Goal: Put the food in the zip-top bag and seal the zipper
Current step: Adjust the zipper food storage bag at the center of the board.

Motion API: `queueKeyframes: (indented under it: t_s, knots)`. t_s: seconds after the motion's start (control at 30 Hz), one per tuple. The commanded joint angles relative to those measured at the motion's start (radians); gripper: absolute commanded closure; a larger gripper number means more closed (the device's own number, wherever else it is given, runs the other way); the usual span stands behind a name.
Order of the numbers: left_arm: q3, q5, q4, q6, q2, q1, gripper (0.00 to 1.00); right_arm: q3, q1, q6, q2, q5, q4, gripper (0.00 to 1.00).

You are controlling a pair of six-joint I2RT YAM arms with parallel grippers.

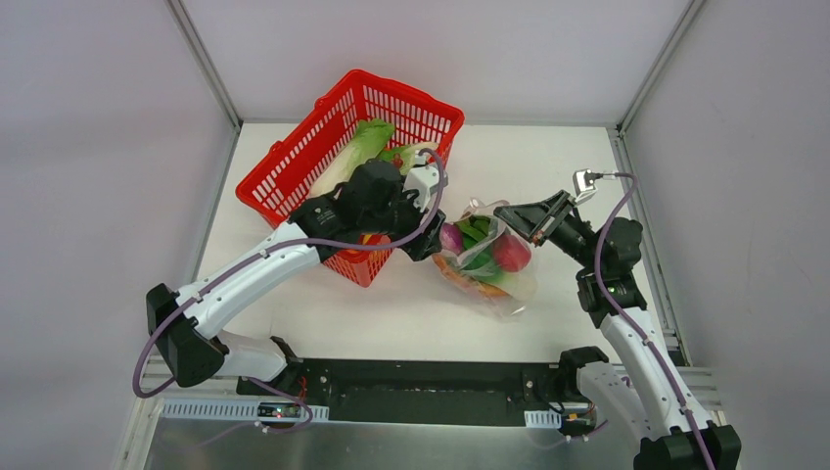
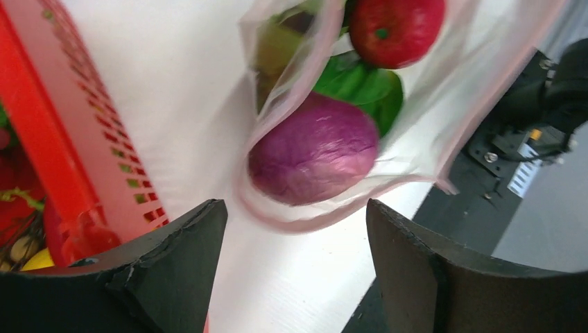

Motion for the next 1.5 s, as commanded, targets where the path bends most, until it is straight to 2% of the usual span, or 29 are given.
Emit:
queueKeyframes:
  t_s: [0.0, 0.13, 0.27, 0.33, 0.43, 0.67, 0.7, 0.73, 0.77, 0.8, 0.93, 1.1, 1.27, 1.47]
  knots:
    - [-0.037, -0.162, 0.047, -0.046, -0.043, -0.008, 0.25, 0.018, -0.003, 0.025, -0.029, 0.000, 0.135, 1.00]
    - [-0.045, -0.222, 0.059, -0.096, -0.034, -0.007, 0.29, 0.010, -0.004, 0.025, -0.040, 0.005, 0.135, 1.00]
    - [-0.087, -0.223, 0.124, -0.142, -0.049, -0.006, 0.26, 0.007, -0.003, 0.027, -0.039, 0.004, 0.135, 1.00]
    - [-0.092, -0.221, 0.139, -0.162, -0.039, -0.007, 0.28, 0.007, -0.003, 0.027, -0.037, 0.002, 0.135, 1.00]
    - [-0.095, -0.211, 0.160, -0.188, -0.020, -0.003, 0.44, 0.011, -0.003, 0.025, -0.039, -0.001, 0.135, 1.00]
    - [-0.169, -0.153, 0.291, -0.284, -0.051, 0.028, 0.60, 0.007, -0.004, 0.020, -0.043, -0.001, 0.135, 1.00]
    - [-0.176, -0.148, 0.301, -0.293, -0.055, 0.033, 0.60, 0.007, -0.004, 0.021, -0.044, -0.001, 0.135, 1.00]
    - [-0.177, -0.140, 0.306, -0.299, -0.056, 0.039, 0.56, 0.007, -0.003, 0.021, -0.043, -0.001, 0.135, 1.00]
    - [-0.180, -0.127, 0.314, -0.307, -0.059, 0.044, 0.47, 0.006, -0.003, 0.020, -0.044, -0.001, 0.135, 1.00]
    - [-0.188, -0.116, 0.334, -0.316, -0.065, 0.048, 0.45, 0.007, -0.004, 0.021, -0.044, -0.001, 0.135, 1.00]
    - [-0.223, -0.126, 0.404, -0.354, -0.104, 0.054, 0.43, 0.005, -0.004, 0.020, -0.048, 0.000, 0.135, 1.00]
    - [-0.219, -0.169, 0.404, -0.377, -0.093, 0.057, 0.42, 0.007, -0.003, 0.021, -0.047, -0.002, 0.135, 1.00]
    - [-0.257, -0.231, 0.438, -0.402, -0.103, 0.057, 0.50, 0.004, -0.004, 0.020, -0.055, -0.004, 0.135, 1.00]
    - [-0.217, -0.181, 0.377, -0.366, -0.060, 0.058, 0.66, 0.002, -0.004, 0.022, -0.061, 0.002, 0.135, 1.00]
